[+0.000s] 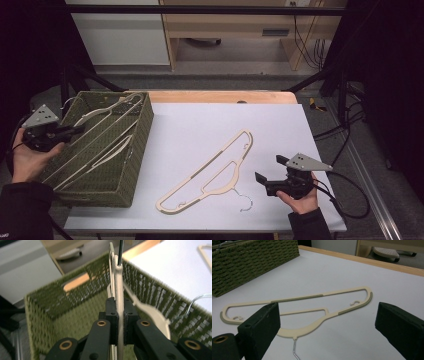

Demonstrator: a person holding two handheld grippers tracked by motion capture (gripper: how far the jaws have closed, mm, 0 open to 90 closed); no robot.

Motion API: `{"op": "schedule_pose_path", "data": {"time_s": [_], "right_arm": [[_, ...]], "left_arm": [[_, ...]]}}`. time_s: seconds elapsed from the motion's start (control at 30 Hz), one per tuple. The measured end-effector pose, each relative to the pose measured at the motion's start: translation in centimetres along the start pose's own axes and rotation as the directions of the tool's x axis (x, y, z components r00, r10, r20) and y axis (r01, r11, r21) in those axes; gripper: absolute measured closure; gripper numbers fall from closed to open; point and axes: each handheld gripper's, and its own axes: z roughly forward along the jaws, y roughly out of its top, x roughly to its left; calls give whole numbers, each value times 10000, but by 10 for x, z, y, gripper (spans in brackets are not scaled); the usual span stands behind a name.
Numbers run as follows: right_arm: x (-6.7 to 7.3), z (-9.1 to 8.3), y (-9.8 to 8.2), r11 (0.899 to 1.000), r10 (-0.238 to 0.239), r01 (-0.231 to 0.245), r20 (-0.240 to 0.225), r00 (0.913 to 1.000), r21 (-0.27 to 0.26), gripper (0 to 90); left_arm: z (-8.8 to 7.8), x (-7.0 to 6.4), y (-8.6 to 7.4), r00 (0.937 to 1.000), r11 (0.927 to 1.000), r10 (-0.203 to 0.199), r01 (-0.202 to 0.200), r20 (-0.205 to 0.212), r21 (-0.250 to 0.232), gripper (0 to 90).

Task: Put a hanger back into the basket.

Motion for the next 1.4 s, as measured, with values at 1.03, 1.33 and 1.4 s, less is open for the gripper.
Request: {"op": "schedule_pose_path", "data": {"time_s": [1.03,1.33,1.4], "right_arm": [[1,2,-1,10000,-33,33,-34,10000,82,68],[3,3,-1,9999,32,-32,-43,10000,118,69],[3,3,-1,9999,40,-40,-51,10000,117,69]], "left_arm": [[48,-40,-44,9963,9818,51,-212,859,1887,783],[52,-48,-43,9929,9729,99,-369,1184,2285,740],[50,-47,-42,9932,9758,29,-282,1163,2168,698]]}}
